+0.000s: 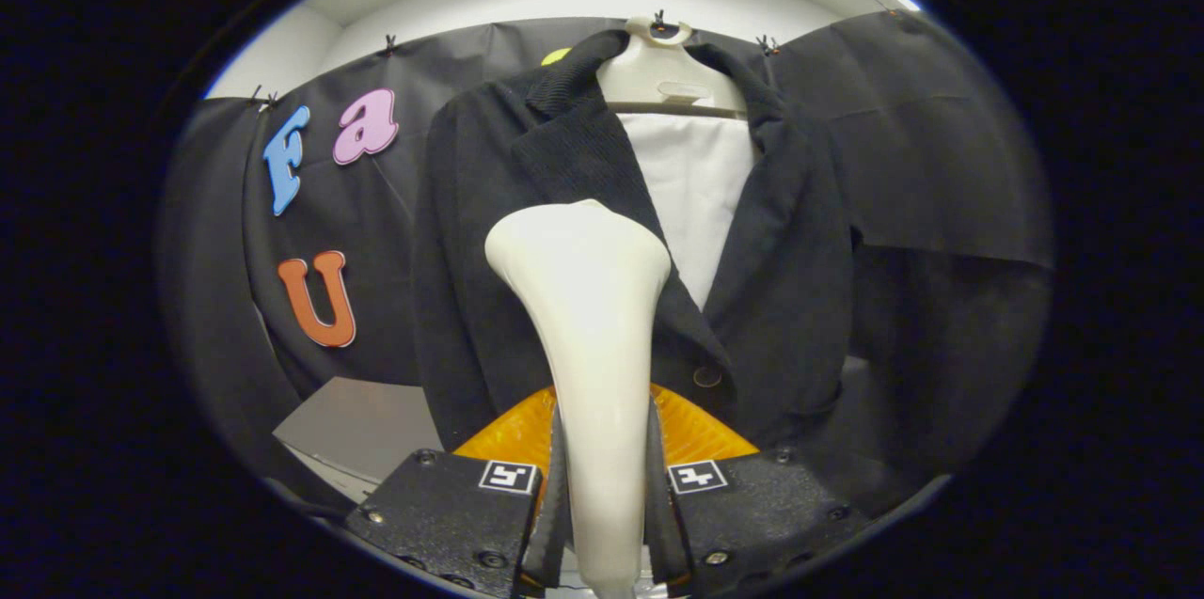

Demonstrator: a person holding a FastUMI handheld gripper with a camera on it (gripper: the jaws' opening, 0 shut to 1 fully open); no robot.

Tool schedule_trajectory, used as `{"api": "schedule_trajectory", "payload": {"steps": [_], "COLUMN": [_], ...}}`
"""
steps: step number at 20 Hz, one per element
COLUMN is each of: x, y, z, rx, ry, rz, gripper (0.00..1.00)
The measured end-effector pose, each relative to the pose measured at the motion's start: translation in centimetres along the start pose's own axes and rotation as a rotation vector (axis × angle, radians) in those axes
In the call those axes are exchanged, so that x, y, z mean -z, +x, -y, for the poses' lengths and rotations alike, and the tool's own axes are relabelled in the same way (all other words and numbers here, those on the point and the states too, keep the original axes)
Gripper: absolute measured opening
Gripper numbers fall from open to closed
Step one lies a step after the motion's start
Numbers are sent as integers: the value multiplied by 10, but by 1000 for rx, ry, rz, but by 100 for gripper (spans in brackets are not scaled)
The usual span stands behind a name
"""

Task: Iron the clothes twice with a garment steamer, once on the left side and once on the right side.

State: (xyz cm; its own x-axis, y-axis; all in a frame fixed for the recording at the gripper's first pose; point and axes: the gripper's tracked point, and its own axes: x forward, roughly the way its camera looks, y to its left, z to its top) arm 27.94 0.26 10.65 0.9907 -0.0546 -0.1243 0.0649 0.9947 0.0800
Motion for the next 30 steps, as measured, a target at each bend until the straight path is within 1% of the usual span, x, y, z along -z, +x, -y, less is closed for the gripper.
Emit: {"api": "schedule_trajectory", "payload": {"steps": [7,9,16,30], "x": [38,50,97,169], "y": [6,1,11,13], "z": [7,10,22,40], "rx": [12,15,21,-38], "ry": [-32,-44,-28,-19], "rz": [-36,-42,-126,-202], "gripper": [38,38,38,38]}}
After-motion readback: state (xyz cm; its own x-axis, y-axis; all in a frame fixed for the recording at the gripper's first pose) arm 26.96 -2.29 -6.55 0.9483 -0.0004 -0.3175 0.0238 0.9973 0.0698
